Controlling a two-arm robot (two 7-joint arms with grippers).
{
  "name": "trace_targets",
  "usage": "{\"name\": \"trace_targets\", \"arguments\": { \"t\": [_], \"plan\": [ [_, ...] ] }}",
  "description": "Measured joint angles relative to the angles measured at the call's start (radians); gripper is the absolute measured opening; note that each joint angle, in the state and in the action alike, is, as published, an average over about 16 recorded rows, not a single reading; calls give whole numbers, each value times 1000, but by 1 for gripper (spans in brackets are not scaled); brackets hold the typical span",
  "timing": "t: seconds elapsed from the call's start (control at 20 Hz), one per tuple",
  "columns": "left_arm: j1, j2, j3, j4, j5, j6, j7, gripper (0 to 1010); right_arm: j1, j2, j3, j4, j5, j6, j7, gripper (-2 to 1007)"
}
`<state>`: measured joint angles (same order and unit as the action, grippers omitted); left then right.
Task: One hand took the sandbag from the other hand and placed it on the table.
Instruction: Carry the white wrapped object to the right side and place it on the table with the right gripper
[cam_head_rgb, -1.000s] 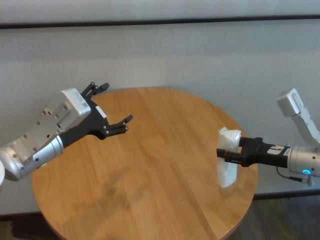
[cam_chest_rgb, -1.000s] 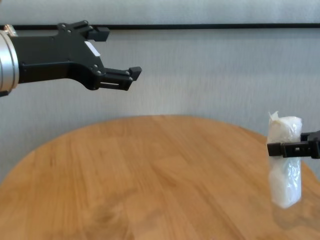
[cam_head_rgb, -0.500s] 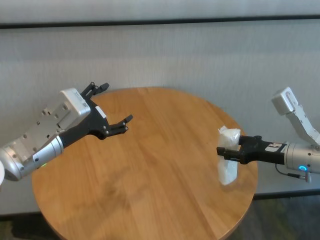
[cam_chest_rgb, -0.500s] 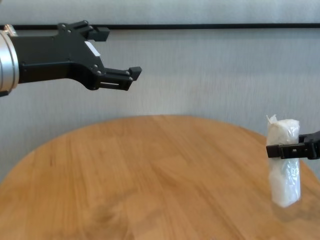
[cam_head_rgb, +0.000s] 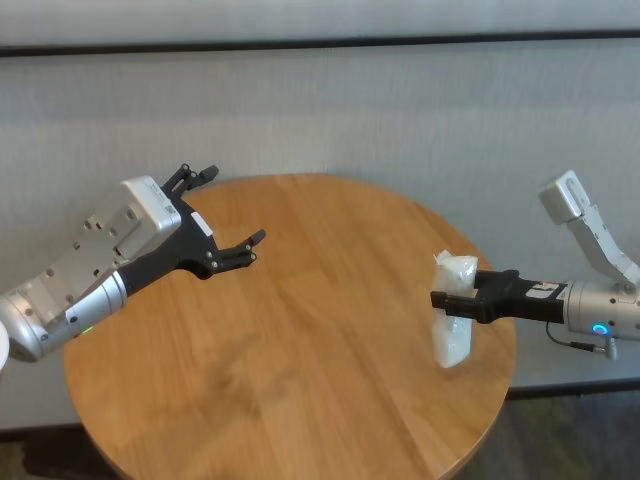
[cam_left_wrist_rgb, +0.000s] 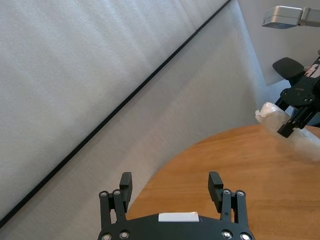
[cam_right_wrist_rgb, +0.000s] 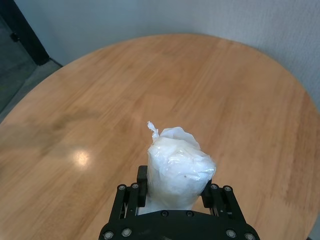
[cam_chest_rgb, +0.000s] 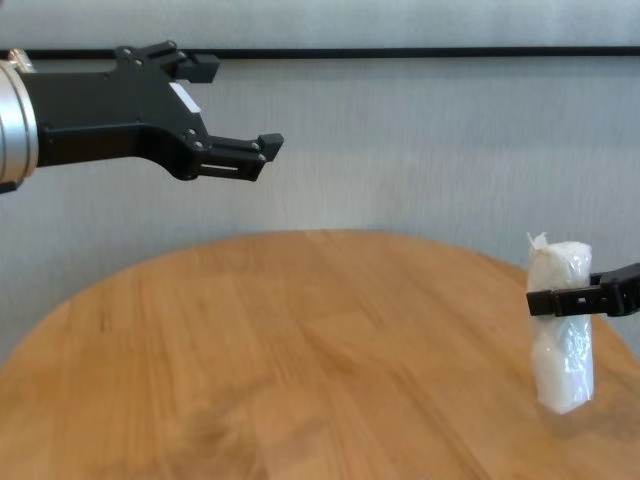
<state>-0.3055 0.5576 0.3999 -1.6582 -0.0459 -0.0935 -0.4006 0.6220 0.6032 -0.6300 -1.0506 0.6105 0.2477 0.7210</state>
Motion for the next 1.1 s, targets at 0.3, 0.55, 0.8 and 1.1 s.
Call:
{"name": "trace_targets", "arguments": {
  "t": [0.3,0.55,0.8,1.1],
  "plan": [
    [0,0,0,0,0,0,0,1001,11,-9,-1,19,-5,4,17,598],
    [0,0,0,0,0,0,0,1001,11,-10,0,20,-5,3,19,639],
    [0,0,0,0,0,0,0,1001,10,-9,0,18,-3,2,18,731],
    [0,0,0,0,0,0,0,1001,8,-8,0,16,-2,2,16,881]
  ]
}}
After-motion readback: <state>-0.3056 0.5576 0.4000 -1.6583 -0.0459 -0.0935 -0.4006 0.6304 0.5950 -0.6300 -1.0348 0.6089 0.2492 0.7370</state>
